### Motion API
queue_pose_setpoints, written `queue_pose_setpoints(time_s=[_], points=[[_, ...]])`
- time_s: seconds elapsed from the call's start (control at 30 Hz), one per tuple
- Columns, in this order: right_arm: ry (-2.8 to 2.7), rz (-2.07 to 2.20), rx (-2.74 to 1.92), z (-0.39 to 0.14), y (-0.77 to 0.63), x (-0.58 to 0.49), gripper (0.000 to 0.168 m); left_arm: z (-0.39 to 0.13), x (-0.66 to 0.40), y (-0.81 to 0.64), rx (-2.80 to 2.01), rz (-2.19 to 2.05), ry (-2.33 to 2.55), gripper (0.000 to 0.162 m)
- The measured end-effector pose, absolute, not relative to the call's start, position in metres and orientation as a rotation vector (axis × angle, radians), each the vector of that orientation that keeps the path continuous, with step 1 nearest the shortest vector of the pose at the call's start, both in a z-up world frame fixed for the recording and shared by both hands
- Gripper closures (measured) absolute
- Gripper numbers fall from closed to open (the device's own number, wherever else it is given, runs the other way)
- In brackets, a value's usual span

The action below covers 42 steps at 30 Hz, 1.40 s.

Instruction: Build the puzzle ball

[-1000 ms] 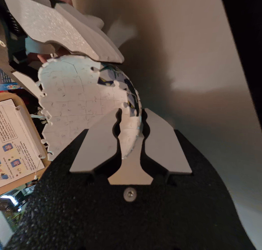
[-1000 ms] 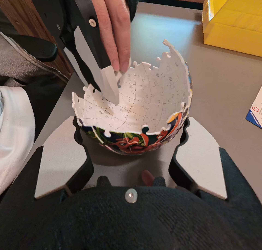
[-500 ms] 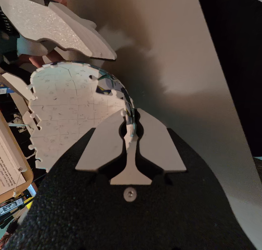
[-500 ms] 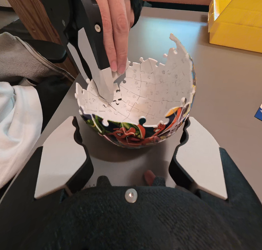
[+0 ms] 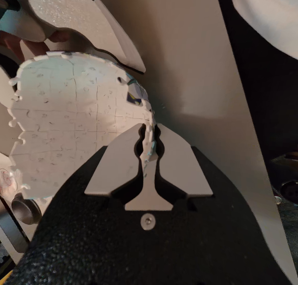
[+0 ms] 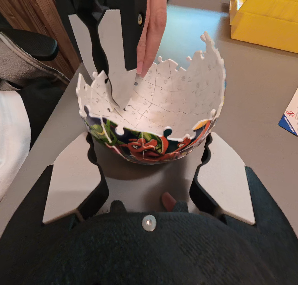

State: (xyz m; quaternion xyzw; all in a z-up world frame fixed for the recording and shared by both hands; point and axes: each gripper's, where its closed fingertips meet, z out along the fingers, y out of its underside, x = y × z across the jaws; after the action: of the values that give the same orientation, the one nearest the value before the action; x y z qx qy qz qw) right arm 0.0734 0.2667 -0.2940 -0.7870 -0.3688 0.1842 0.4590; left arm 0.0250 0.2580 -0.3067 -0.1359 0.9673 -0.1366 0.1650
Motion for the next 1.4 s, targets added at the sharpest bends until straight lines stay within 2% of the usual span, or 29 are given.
queue_pose_setpoints(time_s=[0.37,0.83,1.03,1.23,1.4], points=[[-0.849,0.416,-1.989,-0.298,0.272,0.085,0.045,-0.291,0.043,0.283,-0.493,-0.298,2.561,0.117],[-0.876,0.343,-1.97,-0.297,0.272,0.081,0.045,-0.271,0.022,0.304,-0.669,-0.17,2.253,0.105],[-1.038,0.17,-1.933,-0.293,0.271,0.067,0.046,-0.274,-0.009,0.325,-0.941,-0.218,2.067,0.102],[-1.191,-0.059,-1.916,-0.29,0.273,0.057,0.045,-0.27,-0.027,0.336,-1.395,-0.446,1.717,0.102],[-1.293,-0.227,-1.883,-0.288,0.274,0.049,0.045,-0.276,-0.017,0.322,-1.594,-0.634,1.577,0.098]])
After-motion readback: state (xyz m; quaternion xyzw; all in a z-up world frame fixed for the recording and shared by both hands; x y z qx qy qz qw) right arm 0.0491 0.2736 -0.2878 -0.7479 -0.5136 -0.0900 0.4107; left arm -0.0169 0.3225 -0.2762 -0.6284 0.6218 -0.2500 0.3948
